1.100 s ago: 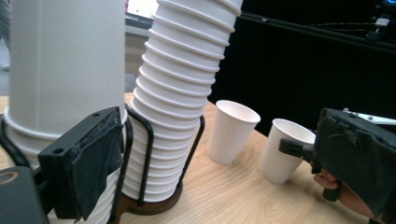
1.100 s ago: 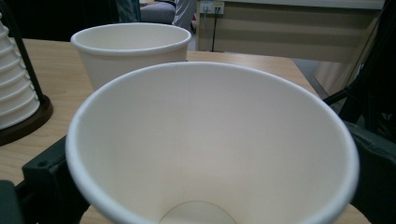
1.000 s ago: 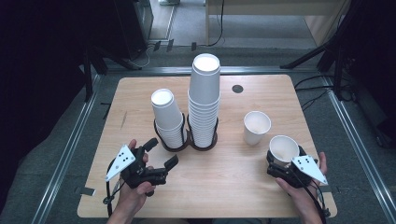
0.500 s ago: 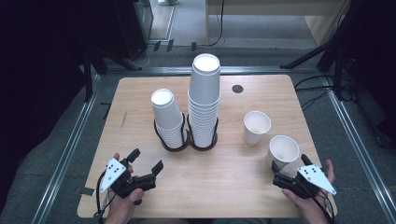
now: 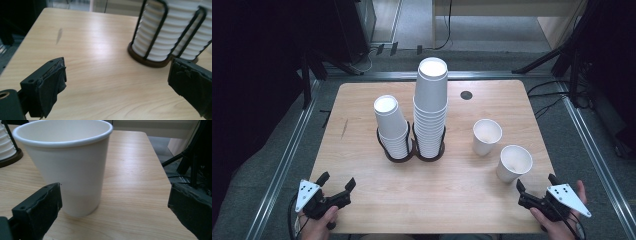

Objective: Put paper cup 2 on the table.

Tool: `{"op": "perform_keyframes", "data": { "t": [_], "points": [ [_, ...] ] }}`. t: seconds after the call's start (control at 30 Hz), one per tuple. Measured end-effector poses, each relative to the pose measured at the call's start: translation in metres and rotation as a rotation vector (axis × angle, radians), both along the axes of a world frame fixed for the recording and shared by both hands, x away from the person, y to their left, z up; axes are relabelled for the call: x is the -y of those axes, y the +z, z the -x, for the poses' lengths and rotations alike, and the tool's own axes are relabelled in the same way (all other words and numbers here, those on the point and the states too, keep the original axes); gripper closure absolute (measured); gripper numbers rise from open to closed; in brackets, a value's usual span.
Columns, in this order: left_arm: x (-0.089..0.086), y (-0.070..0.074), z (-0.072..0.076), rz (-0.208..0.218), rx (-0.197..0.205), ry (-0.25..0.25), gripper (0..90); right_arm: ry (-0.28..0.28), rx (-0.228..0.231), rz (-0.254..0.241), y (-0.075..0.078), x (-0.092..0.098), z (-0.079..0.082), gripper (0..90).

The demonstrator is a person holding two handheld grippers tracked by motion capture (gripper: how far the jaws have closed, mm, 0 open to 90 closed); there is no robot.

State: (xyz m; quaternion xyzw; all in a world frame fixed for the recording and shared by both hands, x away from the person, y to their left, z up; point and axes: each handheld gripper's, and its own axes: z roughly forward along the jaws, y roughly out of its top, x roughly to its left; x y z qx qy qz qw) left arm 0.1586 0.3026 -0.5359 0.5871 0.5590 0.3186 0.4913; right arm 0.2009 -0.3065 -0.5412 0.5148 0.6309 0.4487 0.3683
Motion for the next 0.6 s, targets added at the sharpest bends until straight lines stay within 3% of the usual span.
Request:
{"op": "perform_keyframes", "data": {
  "t": [0.13, 0.2, 0.37, 0.5, 0.6],
  "points": [
    [-0.019, -0.008, 0.007, -0.022, -0.025, 0.042, 2.0, -0.017, -0.005, -0.001, -0.001, 0.009, 0.002, 0.0],
    [-0.030, -0.014, 0.009, -0.009, -0.056, 0.062, 2.0, -0.027, -0.010, 0.007, -0.002, 0.012, 0.003, 0.0],
    [-0.045, -0.019, 0.012, -0.002, -0.074, 0.089, 2.0, -0.049, -0.034, 0.016, -0.005, 0.021, 0.007, 0.0],
    [-0.049, -0.020, 0.012, 0.032, -0.075, 0.095, 2.0, -0.052, -0.032, -0.004, -0.004, 0.024, 0.009, 0.0],
    [-0.048, -0.020, 0.011, 0.033, -0.071, 0.093, 2.0, -0.036, -0.025, -0.017, -0.003, 0.023, 0.010, 0.0]
  ]
}}
